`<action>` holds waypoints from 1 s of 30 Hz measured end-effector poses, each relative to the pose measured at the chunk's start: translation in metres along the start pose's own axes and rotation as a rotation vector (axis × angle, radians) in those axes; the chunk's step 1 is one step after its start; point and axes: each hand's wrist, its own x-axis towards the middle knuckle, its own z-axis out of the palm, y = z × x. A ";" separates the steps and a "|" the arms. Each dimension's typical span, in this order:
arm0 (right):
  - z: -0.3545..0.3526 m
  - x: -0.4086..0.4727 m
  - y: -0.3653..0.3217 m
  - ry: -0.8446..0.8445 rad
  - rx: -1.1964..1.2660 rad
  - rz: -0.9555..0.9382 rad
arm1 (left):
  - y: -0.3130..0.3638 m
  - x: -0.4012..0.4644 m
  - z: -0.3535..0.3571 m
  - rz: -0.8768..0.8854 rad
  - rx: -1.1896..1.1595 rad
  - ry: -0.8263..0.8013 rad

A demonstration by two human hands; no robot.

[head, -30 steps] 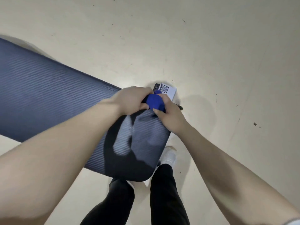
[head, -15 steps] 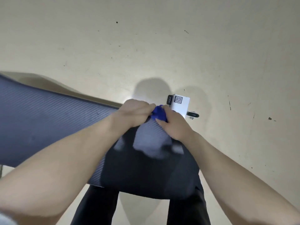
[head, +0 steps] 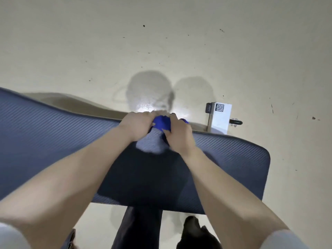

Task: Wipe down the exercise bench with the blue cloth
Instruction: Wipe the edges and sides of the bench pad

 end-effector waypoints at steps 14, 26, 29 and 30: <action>0.018 0.011 -0.030 0.009 -0.022 -0.129 | -0.048 -0.002 0.020 -0.006 0.171 0.076; 0.000 0.016 -0.003 -0.081 -0.139 0.040 | -0.016 0.006 0.001 0.038 0.046 0.037; 0.018 0.021 -0.050 -0.070 -0.106 -0.101 | -0.074 -0.013 0.004 -0.035 0.110 0.009; 0.019 0.021 -0.059 -0.080 -0.124 -0.131 | -0.087 -0.019 0.006 -0.029 0.147 0.030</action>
